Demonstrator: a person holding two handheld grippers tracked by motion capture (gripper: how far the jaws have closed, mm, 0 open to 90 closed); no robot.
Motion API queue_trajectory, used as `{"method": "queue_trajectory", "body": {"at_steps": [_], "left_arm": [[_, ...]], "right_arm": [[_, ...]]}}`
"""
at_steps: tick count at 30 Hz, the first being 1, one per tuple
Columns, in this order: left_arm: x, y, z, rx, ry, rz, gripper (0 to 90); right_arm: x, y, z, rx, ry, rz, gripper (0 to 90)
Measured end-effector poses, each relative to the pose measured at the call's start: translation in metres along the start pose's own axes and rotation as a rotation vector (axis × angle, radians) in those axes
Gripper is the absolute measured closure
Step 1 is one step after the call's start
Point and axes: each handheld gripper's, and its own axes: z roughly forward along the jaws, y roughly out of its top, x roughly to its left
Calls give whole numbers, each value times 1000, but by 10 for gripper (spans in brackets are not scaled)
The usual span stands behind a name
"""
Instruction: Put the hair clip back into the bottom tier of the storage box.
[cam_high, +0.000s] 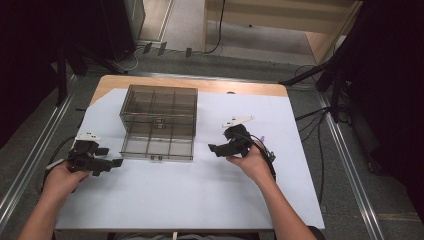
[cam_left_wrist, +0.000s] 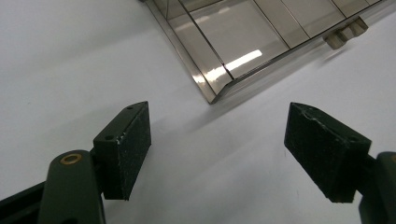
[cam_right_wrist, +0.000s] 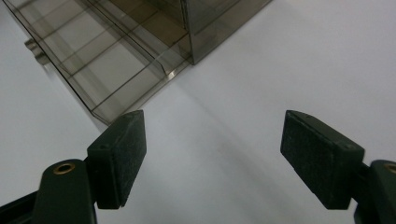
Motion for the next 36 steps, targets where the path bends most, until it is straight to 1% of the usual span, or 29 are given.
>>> {"method": "queue_trajectory", "body": {"at_steps": [1,2,3,4,5,8,9,10,11,12,13,14,15,16,17,18,19,22,24,26,27,28,29,30,31,32,33,36], "left_arm": [[0,0,-1,-10,-1,0,237],[-1,1,-2,-20,-6,-3,236],[0,1,-3,-22,-5,1,233],[0,1,-3,-22,-5,1,233],[0,2,-4,-21,-1,3,233],[1,3,-4,-31,1,-4,234],[0,3,-4,-38,-4,-11,234],[0,3,-4,-38,-4,-11,233],[-1,3,-4,-34,-3,-3,234],[-2,3,-4,-36,2,4,234],[-3,3,-4,-38,-2,2,233],[-3,3,-4,-38,-2,2,233],[-2,4,-3,-35,-3,0,233],[-2,4,-3,-35,-3,0,233],[-2,4,-3,-27,-1,3,233],[-2,4,-3,-27,-1,3,233],[-2,4,-2,-27,3,0,233],[-2,4,-2,-26,3,2,233],[-2,4,-1,-25,4,-1,233],[-2,4,-2,-26,5,-6,233],[-2,4,-2,-26,7,0,233],[-3,4,-2,-26,6,1,233],[-3,3,-2,-25,7,2,233],[-3,3,-2,-25,7,2,233],[-3,3,-3,-23,8,1,233],[-3,3,-3,-23,8,1,233],[-4,2,-3,-28,8,-6,233],[-2,1,-2,-25,3,-11,233]], "right_arm": [[0,-1,0,5,-6,-4,232],[-1,-1,1,8,-6,4,233],[-2,-1,1,11,0,17,247],[-2,-1,1,11,0,17,247],[-2,0,1,23,-4,18,268],[-3,0,-1,23,-10,15,286],[-4,1,-3,26,-26,9,299],[-4,1,-3,26,-26,9,299],[-5,1,-8,20,-37,11,319],[-5,1,-8,20,-37,11,319],[-7,1,-13,14,-37,22,339],[-7,1,-13,14,-37,22,339],[-9,2,-18,9,-42,37,353],[-9,2,-18,9,-42,37,353],[-12,4,-22,10,-47,55,381],[-12,4,-22,10,-47,55,381],[-14,7,-26,17,-51,71,399],[-16,9,-29,13,-51,72,416],[-16,11,-30,23,-52,73,429],[-14,15,-31,47,-66,66,444],[-13,16,-32,56,-64,70,455],[-13,17,-31,68,-58,63,463],[-13,18,-31,89,-66,64,470],[-12,20,-32,105,-64,70,480],[-13,22,-32,120,-63,61,484],[-13,22,-32,120,-63,61,484],[-14,25,-33,145,-59,72,496],[-19,30,-35,188,-39,62,507]]}}
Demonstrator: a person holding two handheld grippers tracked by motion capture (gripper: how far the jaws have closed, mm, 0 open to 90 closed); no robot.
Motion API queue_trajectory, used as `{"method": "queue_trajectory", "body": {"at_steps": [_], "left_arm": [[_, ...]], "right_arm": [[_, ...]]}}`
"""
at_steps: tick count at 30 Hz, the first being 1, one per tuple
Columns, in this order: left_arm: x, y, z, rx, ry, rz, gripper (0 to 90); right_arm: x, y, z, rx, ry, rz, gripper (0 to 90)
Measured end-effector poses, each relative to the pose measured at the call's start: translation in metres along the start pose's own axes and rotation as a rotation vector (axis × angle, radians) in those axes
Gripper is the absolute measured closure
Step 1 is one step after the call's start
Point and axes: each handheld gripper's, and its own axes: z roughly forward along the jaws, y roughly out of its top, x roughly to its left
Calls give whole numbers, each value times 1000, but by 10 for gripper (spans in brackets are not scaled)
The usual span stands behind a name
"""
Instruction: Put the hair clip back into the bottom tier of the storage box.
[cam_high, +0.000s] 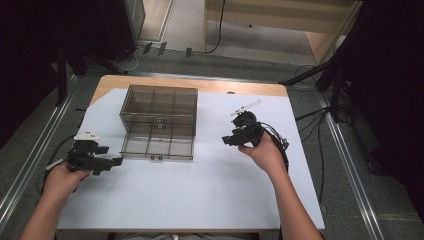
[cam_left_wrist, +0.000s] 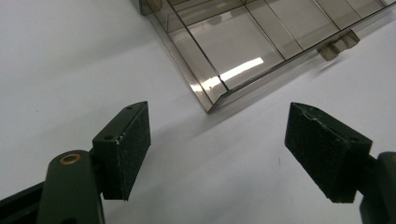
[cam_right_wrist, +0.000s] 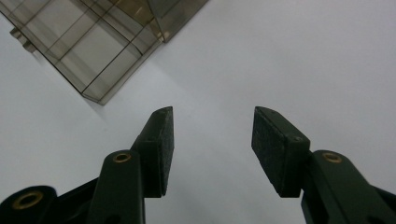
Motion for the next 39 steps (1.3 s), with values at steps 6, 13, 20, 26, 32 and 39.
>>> {"method": "queue_trajectory", "body": {"at_steps": [6,13,20,26,32,39], "left_arm": [[1,0,0,-4,1,-6,233],[1,0,0,-7,2,-1,233],[2,1,-1,-6,0,1,233],[1,1,-2,-7,3,2,233],[0,1,-1,-8,6,7,233],[3,1,-3,-14,3,7,233]], "right_arm": [[-12,8,-3,75,-25,18,547],[-18,5,-4,101,-23,41,564],[-26,-1,-1,160,-52,102,605],[-33,-6,2,179,-68,128,614],[-40,-12,-2,182,-78,157,620],[-49,-18,-1,200,-99,179,622]]}}
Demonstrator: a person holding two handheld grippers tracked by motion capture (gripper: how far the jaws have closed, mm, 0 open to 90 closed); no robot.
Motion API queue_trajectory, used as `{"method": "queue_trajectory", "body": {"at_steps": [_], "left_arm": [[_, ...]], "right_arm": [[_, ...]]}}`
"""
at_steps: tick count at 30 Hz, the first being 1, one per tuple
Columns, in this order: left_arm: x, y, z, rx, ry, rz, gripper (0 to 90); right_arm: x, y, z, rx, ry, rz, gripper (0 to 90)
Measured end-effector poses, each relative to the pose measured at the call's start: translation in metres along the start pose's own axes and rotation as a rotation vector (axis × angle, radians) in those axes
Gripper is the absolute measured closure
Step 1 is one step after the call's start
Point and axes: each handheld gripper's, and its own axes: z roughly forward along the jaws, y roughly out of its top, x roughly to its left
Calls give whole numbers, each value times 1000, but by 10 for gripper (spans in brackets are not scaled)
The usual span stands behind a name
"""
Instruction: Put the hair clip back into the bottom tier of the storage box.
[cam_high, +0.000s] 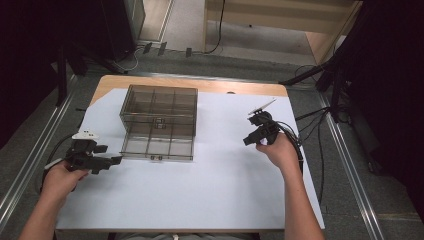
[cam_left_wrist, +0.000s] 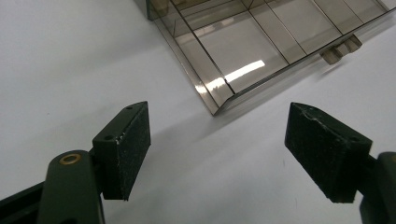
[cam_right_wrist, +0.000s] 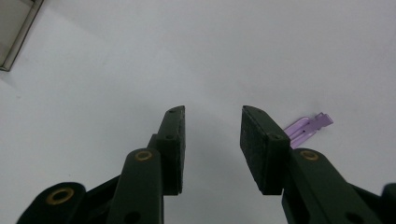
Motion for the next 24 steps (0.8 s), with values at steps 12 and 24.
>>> {"method": "queue_trajectory", "body": {"at_steps": [12,24], "left_arm": [[-2,2,-1,-7,-4,7,233],[-1,3,0,-7,-7,8,233]], "right_arm": [[-13,-6,2,20,-31,57,619],[-27,-10,6,26,-49,122,581]]}}
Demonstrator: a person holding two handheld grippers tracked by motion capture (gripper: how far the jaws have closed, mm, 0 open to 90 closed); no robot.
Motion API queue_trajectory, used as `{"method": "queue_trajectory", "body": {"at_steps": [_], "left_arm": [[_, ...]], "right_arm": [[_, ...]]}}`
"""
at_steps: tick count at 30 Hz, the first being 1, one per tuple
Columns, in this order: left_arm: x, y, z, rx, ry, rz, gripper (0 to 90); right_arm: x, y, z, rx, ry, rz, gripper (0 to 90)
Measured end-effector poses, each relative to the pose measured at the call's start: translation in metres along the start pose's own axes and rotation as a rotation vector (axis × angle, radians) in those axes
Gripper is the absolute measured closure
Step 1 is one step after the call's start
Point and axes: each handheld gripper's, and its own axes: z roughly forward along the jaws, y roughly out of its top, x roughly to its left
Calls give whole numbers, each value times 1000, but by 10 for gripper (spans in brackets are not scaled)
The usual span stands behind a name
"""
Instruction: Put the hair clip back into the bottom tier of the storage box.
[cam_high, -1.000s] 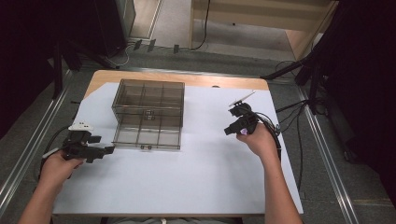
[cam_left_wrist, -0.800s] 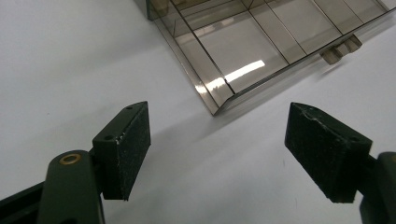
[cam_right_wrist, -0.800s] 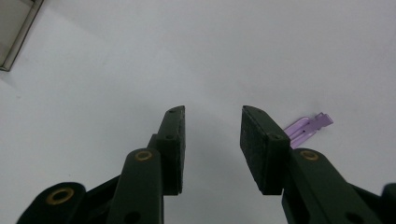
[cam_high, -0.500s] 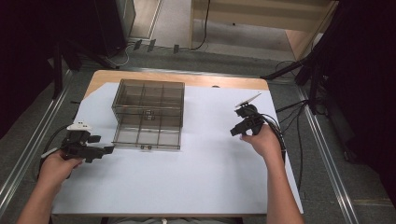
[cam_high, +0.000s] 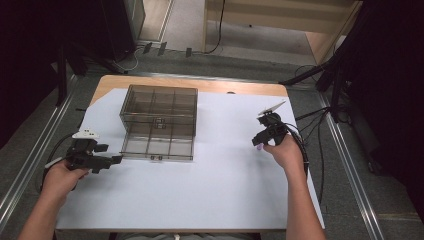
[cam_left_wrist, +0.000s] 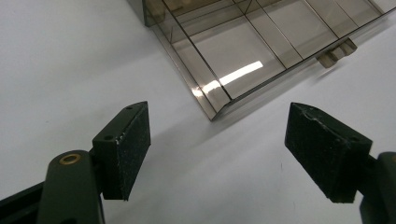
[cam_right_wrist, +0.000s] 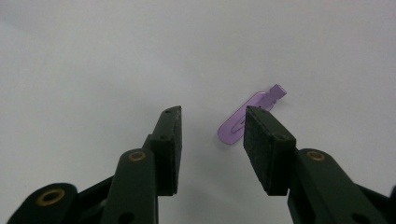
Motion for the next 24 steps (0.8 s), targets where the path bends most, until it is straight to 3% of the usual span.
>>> {"method": "queue_trajectory", "body": {"at_steps": [10,21,24], "left_arm": [[-1,0,1,4,3,3,233],[-2,1,2,6,-3,13,233],[-2,1,3,9,-1,14,233]], "right_arm": [[-5,1,8,25,-36,24,571],[-14,2,19,59,-32,78,571],[-14,2,21,61,-46,73,569]]}}
